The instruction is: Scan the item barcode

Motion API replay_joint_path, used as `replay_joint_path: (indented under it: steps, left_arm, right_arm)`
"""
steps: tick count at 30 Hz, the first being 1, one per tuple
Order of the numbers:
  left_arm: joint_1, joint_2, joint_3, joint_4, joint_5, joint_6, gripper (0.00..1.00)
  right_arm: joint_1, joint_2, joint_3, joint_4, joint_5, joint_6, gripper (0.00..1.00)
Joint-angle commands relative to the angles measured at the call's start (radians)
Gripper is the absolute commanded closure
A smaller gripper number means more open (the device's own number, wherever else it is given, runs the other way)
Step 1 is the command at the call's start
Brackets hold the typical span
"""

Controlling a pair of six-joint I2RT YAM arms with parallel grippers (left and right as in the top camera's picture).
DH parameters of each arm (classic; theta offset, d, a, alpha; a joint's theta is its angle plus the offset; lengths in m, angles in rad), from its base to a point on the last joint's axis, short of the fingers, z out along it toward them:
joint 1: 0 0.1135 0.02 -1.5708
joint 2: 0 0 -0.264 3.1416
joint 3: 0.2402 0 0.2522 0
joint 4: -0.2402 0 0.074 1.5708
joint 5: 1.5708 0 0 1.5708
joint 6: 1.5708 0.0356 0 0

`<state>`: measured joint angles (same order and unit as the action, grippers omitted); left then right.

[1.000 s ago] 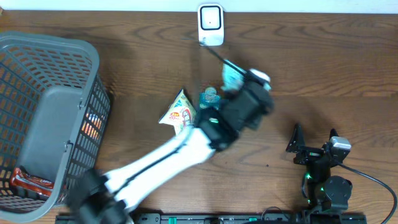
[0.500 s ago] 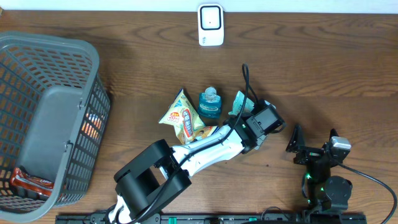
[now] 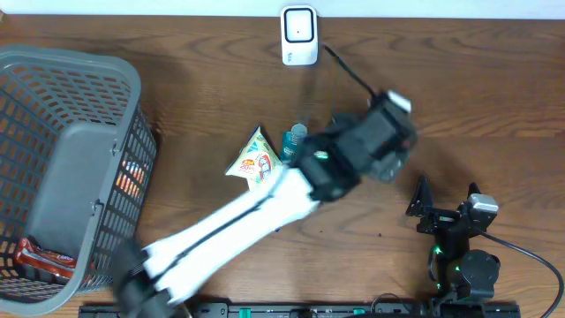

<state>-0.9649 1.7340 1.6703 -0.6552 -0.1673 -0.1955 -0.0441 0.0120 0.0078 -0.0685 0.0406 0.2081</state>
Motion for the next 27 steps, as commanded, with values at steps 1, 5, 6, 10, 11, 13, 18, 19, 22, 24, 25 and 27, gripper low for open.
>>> replay_joint_path:
  steps: [1,5,6,10,11,13,18,19,22,24,25,27]
  left_arm:
    - [0.083,-0.174,0.095,-0.048,-0.141,0.053,0.04]
    - [0.206,-0.321,0.098,-0.1,-0.256,0.021,0.04]
    - [0.255,-0.359,0.098,-0.127,-0.286,-0.018,0.03]
    - [0.554,-0.491,0.097,-0.282,-0.323,-0.231,0.03]
    - [0.634,-0.51,0.097,-0.327,-0.323,-0.296,0.03]
    - [0.776,-0.534,0.097,-0.421,-0.32,-0.414,0.03]
    - [1.119,-0.547,0.039,-0.64,-0.259,-0.581,0.03]
    - [1.164,-0.547,0.015,-0.649,-0.241,-0.58,0.03]
    - [1.286,-0.546,-0.083,-0.65,-0.185,-0.581,0.03]
    - [1.356,-0.546,-0.158,-0.642,-0.129,-0.586,0.03]
    - [1.382,-0.546,-0.192,-0.64,-0.103,-0.597,0.03]
    - [1.432,-0.547,-0.262,-0.627,-0.056,-0.632,0.03]
  right_arm:
    - [0.006,-0.005,-0.002,-0.002,0.005,-0.007,0.01]
    - [0.006,-0.005,-0.002,-0.002,0.005,-0.007,0.01]
    - [0.006,-0.005,-0.002,-0.002,0.005,-0.007,0.01]
    - [0.006,-0.005,-0.002,-0.002,0.005,-0.007,0.01]
    - [0.006,-0.005,-0.002,-0.002,0.005,-0.007,0.01]
    - [0.006,-0.005,-0.002,-0.002,0.005,-0.007,0.01]
    - [0.006,-0.005,-0.002,-0.002,0.005,-0.007,0.01]
    - [0.006,-0.005,-0.002,-0.002,0.005,-0.007,0.01]
    - [0.006,-0.005,-0.002,-0.002,0.005,-0.007,0.01]
    - [0.006,-0.005,-0.002,-0.002,0.005,-0.007,0.01]
    - [0.006,-0.005,-0.002,-0.002,0.005,-0.007,0.01]
    - [0.006,-0.005,-0.002,-0.002,0.005,-0.007,0.01]
